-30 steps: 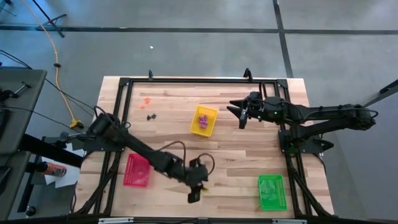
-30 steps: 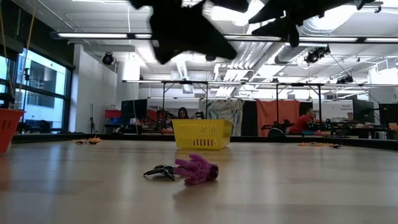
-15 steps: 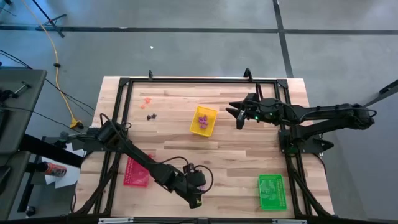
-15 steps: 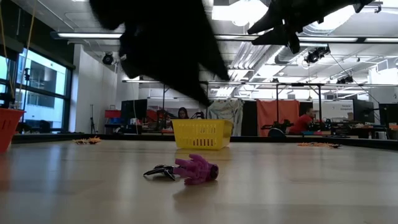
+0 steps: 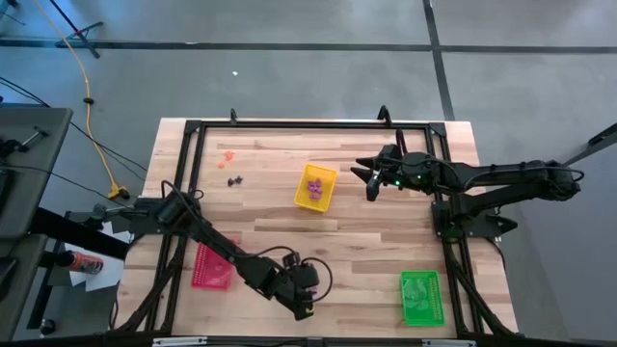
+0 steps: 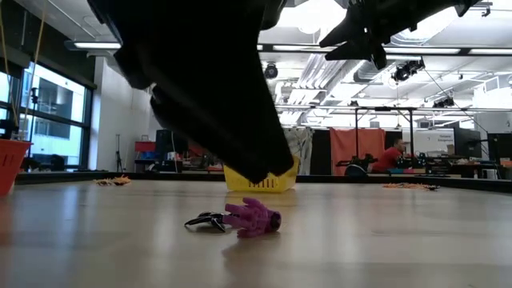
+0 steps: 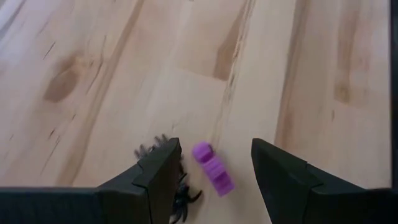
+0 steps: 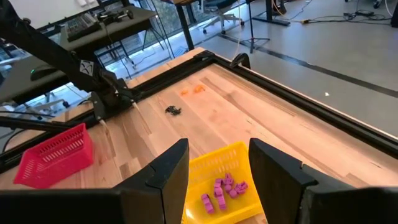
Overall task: Sort Halloween decoration
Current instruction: Put the skeleton toy into the yellow bin
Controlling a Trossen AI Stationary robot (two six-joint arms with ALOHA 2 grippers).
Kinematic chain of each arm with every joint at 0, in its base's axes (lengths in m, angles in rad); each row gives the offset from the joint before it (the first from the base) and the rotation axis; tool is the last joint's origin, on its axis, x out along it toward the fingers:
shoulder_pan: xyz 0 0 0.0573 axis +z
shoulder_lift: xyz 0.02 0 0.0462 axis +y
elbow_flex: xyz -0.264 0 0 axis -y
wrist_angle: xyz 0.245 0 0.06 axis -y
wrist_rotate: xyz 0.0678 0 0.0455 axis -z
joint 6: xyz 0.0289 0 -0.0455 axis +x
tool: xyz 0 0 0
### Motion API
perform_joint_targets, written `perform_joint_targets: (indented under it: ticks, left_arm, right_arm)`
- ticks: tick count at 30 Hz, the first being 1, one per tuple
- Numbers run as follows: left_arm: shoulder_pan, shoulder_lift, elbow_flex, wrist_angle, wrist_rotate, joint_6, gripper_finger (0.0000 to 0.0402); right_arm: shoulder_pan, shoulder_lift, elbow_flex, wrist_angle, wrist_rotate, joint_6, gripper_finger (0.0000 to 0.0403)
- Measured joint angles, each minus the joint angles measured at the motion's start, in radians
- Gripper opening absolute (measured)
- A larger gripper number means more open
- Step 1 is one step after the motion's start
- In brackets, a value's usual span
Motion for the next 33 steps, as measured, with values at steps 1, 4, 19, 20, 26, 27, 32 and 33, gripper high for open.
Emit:
perform_joint_targets:
  ticks: [1, 4, 19, 20, 26, 27, 32, 33]
  left_arm:
    - [-0.002, 0.003, 0.0, 0.005, -0.001, 0.006, 0.0188]
    - [-0.007, 0.006, 0.0, 0.0, -0.001, 0.011, 0.0188]
    - [-0.011, 0.02, 0.0, 0.077, 0.011, 0.112, 0.0172]
    - [-0.012, 0.025, 0.001, 0.088, 0.018, 0.116, 0.0167]
    - [-0.014, 0.061, 0.001, 0.105, 0.067, 0.073, 0.0143]
    - [-0.014, 0.063, 0.001, 0.109, 0.068, 0.069, 0.014]
    - [-0.016, 0.054, 0.001, 0.105, 0.056, 0.084, 0.0132]
    - [-0.016, 0.048, 0.001, 0.105, 0.059, 0.093, 0.0132]
  right_arm:
    - [0.0, 0.0, 0.0, 0.0, 0.0, 0.0, 0.0162]
    - [0.0, 0.0, 0.0, 0.0, 0.0, 0.0, 0.0162]
    - [0.0, 0.0, 0.0, -0.001, 0.007, 0.0, 0.0162]
    - [0.0, 0.0, 0.0, 0.0, 0.007, 0.0, 0.0162]
    - [0.0, -0.001, 0.0, -0.005, 0.006, 0.0, 0.0162]
    - [0.0, -0.001, 0.0, -0.008, 0.006, 0.0, 0.0162]
    - [0.0, -0.001, 0.0, -0.01, 0.006, 0.0, 0.0162]
    - [0.0, -0.001, 0.0, -0.01, 0.006, 0.0, 0.0162]
